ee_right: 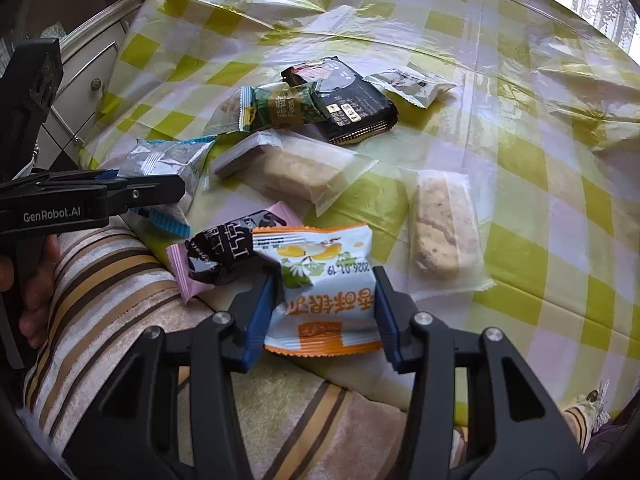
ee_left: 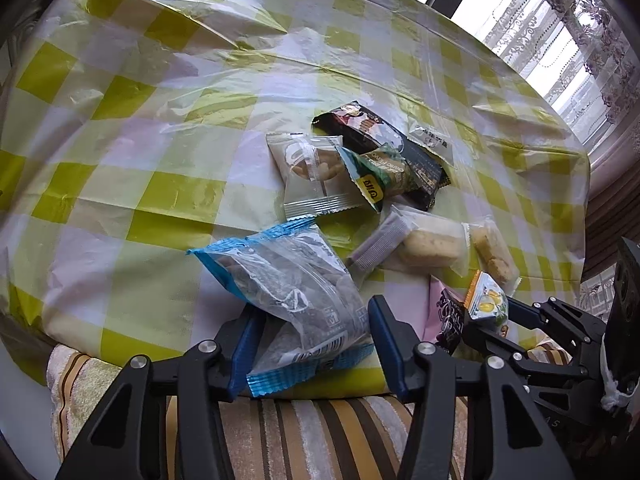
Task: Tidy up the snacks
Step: 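Return to the table and grasp the clear bag with the left gripper while the right grasps the orange-printed bag, then carry both bags over the purple-rimmed box and open both grippers to drop them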
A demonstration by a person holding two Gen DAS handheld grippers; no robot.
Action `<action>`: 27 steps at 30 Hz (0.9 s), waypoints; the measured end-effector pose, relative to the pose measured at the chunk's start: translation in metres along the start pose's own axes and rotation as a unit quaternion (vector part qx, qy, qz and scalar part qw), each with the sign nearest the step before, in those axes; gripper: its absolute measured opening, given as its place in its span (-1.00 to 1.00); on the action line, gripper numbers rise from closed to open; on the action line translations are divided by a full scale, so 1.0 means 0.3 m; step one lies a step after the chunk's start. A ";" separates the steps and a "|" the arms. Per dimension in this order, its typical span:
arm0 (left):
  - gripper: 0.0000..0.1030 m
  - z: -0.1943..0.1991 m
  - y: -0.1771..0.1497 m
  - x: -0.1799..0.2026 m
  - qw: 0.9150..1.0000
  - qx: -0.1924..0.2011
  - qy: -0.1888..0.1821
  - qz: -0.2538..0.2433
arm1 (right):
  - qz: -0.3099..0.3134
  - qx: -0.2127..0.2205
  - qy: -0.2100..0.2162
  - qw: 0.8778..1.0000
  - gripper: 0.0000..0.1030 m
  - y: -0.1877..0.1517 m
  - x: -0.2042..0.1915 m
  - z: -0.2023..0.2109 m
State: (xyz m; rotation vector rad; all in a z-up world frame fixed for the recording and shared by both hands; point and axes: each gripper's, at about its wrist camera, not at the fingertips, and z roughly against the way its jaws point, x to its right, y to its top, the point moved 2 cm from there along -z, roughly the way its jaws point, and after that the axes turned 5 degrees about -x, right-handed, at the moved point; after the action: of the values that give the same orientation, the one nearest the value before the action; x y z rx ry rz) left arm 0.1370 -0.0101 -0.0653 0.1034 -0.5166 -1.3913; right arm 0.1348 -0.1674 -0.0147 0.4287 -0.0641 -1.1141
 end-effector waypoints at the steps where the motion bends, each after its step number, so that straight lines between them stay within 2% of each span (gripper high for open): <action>1: 0.00 0.004 -0.001 0.000 1.000 0.002 0.001 0.000 | -0.001 0.005 -0.002 1.000 -0.02 -0.001 0.001 0.008; 8: -0.02 0.049 -0.017 0.009 1.000 0.022 0.015 0.000 | -0.009 0.034 -0.013 0.999 -0.02 -0.021 0.001 0.067; 14: -0.02 0.124 -0.029 0.039 0.998 0.057 0.017 -0.012 | -0.028 0.058 -0.009 0.998 -0.02 -0.054 0.016 0.132; 20: -0.02 0.183 -0.041 0.128 0.996 0.078 -0.008 -0.046 | -0.058 0.080 -0.001 0.995 -0.02 -0.098 0.056 0.205; 27: -0.02 0.176 -0.061 0.334 0.990 0.070 -0.061 -0.109 | -0.096 0.104 -0.011 0.990 -0.02 -0.171 0.140 0.308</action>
State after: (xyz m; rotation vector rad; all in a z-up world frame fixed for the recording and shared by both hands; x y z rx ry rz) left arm 0.1078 -0.0973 0.0034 0.1933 -0.7228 -1.5801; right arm 0.0857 -0.2511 0.0445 0.6190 -0.1615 -1.3072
